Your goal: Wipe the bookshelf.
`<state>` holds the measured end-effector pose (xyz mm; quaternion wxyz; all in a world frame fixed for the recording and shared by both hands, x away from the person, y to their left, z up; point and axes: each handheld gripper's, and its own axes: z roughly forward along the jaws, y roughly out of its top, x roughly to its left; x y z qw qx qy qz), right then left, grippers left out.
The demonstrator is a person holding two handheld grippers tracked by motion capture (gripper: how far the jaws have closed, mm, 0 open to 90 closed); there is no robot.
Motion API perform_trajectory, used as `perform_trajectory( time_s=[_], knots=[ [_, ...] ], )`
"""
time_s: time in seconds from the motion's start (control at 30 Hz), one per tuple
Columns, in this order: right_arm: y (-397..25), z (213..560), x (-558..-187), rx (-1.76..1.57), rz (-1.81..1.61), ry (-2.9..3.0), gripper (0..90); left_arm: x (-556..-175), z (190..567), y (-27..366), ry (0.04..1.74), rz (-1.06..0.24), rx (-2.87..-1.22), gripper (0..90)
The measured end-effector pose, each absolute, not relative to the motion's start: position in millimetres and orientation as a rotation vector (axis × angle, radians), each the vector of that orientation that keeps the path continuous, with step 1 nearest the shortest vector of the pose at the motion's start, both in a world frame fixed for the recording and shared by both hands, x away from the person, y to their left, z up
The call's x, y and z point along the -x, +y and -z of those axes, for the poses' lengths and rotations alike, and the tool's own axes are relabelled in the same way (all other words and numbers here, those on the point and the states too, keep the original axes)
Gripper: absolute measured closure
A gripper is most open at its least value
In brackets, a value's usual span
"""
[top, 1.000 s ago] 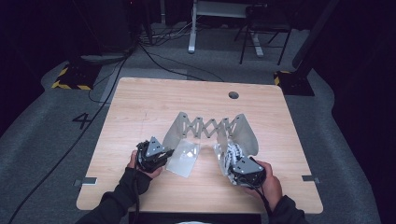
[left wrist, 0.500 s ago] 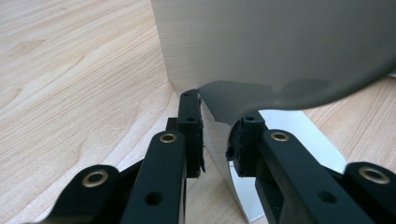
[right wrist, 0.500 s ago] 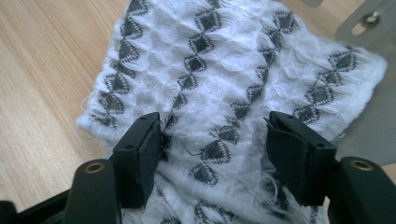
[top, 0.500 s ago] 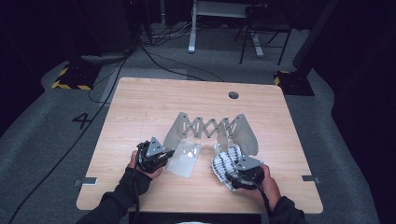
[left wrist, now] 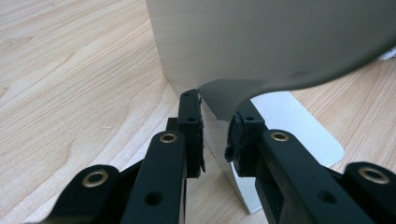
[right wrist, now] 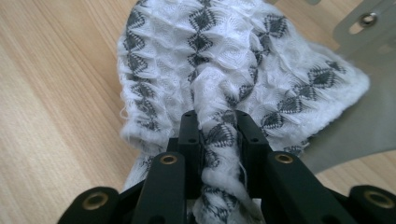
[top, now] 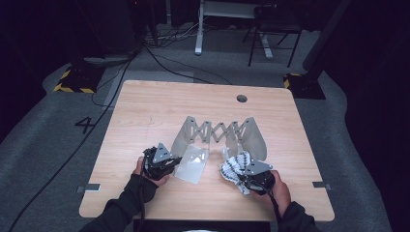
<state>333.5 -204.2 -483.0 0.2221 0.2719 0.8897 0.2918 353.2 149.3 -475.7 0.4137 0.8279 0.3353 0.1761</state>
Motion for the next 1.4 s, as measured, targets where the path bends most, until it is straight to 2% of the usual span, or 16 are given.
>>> perform_trajectory(
  time_s=[0.47,0.6,0.83,0.97,1.13,1.4],
  knots=[
    [-205.8,454.7,-315.5,-0.707,-0.84,2.161,77.6,-351.5,475.5,147.7,0.861,-0.388,-2.069,76.6],
    [-209.6,439.2,-309.4,-0.686,-0.875,2.072,77.6,-350.6,475.4,147.6,0.855,-0.389,-2.07,76.5],
    [-221.5,386.3,-308.8,-0.656,-0.939,1.838,77.6,-351.9,475.3,145.3,0.848,-0.394,-2.074,76.6],
    [-221.9,376.1,-315.4,-0.655,-0.928,1.796,77.6,-352.0,475.4,142.4,0.846,-0.4,-2.077,76.6],
    [-217.8,380.8,-321.2,-0.648,-0.904,1.833,77.5,-352.6,476.4,142.3,0.852,-0.383,-2.071,76.6],
    [-200.5,415.3,-324.9,-0.604,-0.791,1.992,77.6,-351.5,476.8,142.8,0.85,-0.383,-2.066,76.8]
  ],
)
